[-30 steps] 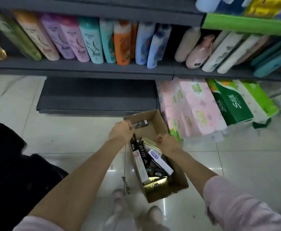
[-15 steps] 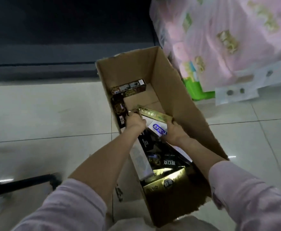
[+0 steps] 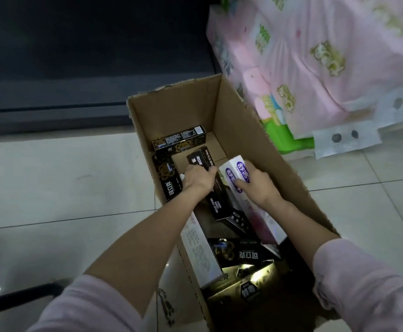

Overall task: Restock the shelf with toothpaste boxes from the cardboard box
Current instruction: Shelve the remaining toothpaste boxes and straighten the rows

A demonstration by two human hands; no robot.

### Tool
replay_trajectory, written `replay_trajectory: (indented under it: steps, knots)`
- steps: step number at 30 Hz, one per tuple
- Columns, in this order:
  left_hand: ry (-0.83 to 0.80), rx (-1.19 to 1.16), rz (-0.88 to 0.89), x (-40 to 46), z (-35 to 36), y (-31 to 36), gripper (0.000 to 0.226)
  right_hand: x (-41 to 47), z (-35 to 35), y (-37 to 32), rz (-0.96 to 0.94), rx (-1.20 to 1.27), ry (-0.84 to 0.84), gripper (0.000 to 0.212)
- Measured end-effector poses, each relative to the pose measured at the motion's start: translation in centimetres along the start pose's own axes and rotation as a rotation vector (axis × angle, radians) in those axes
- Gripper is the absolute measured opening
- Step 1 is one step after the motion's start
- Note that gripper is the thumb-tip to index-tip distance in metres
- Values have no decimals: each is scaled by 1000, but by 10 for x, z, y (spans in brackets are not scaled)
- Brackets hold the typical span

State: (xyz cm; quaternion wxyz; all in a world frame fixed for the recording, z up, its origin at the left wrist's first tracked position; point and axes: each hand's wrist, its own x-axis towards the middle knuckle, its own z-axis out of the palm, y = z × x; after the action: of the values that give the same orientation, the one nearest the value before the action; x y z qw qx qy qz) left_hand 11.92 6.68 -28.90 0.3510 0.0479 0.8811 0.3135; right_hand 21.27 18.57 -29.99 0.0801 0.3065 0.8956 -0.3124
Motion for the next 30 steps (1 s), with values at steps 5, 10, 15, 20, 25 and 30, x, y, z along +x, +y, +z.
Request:
replay_trajectory:
  steps: [5, 10, 15, 20, 25, 30]
  knots:
    - [48, -122, 93, -58, -69, 49, 41, -30, -66, -55, -31, 451, 51, 28]
    - [115, -263, 165, -136, -157, 122, 41, -73, -170, -155, -42, 702, 58, 38]
    - [155, -272, 204, -224, -264, 207, 39, -114, -295, -266, -143, 633, 27, 51]
    - [315, -237, 228, -300, -394, 304, 42, -140, -430, -387, -255, 571, 73, 49]
    - [386, -159, 260, -321, -512, 349, 25, -125, -508, -500, -352, 312, 128, 47]
    - [561, -98, 280, -293, -623, 353, 45, -84, -534, -604, -468, 7, 164, 46]
